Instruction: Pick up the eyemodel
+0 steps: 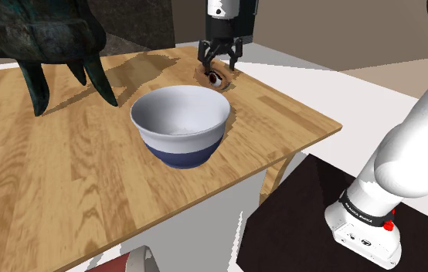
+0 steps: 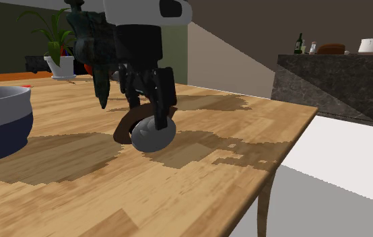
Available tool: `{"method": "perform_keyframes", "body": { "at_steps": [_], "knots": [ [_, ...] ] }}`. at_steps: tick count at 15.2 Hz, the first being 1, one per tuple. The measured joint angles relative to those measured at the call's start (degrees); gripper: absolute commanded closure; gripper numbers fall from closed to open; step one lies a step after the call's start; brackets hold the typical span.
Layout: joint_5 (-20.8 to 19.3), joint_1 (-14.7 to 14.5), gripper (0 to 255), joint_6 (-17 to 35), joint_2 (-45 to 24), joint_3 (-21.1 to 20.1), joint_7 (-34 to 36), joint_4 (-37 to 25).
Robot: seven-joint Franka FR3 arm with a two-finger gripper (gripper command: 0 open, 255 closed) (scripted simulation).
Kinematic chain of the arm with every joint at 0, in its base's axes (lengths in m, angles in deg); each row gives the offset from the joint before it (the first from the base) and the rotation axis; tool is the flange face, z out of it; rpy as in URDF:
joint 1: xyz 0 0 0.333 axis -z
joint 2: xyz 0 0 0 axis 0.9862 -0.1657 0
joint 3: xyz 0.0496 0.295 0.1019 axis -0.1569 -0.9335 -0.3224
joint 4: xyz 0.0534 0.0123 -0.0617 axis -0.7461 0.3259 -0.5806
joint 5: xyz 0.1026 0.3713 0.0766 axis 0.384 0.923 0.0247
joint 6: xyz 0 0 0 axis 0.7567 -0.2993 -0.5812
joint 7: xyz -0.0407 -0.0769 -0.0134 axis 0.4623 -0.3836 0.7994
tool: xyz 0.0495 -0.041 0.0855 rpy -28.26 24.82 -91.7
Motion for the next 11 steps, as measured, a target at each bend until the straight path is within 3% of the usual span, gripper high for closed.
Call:
{"method": "perform_keyframes", "body": {
  "at_steps": [1,11],
  "knots": [
    [0.0,0.0,255,0.3,0.0,0.0,0.0,0.3],
    [0.0,0.0,255,0.6,0.2,0.0,0.0,0.4]
  ]
}}
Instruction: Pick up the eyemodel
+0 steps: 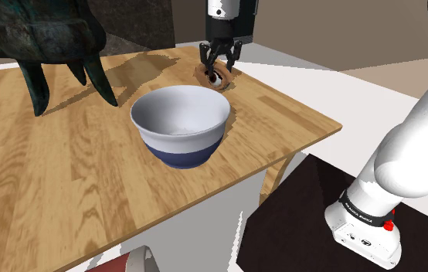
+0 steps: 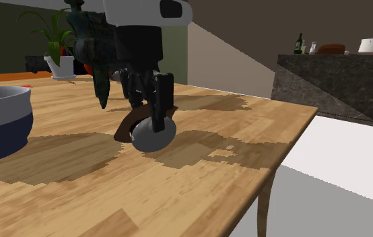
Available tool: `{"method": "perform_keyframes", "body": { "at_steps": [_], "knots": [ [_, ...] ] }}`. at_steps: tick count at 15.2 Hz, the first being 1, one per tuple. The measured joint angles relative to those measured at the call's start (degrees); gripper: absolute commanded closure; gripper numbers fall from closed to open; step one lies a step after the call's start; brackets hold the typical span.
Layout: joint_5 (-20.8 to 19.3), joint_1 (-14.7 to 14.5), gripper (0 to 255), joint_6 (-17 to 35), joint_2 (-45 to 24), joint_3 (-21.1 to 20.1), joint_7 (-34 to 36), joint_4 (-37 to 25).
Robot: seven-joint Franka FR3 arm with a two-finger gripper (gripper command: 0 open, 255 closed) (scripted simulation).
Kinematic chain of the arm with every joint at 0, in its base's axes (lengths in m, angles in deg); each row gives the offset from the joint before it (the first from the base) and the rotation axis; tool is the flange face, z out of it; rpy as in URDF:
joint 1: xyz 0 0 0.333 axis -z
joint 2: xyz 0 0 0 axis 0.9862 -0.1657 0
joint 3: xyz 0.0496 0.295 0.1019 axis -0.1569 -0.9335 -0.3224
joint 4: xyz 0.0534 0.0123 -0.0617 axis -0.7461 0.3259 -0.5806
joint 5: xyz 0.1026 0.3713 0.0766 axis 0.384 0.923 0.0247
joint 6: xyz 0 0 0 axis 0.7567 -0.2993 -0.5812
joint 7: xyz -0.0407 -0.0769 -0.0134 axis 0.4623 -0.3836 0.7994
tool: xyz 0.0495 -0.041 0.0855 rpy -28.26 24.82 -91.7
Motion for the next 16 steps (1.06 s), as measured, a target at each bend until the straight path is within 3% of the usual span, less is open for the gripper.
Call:
{"method": "perform_keyframes", "body": {
  "at_steps": [16],
  "knots": [
    [-0.4,-0.2,255,-11.9,-2.6,-0.2,0.3,-14.1]
  ]
}}
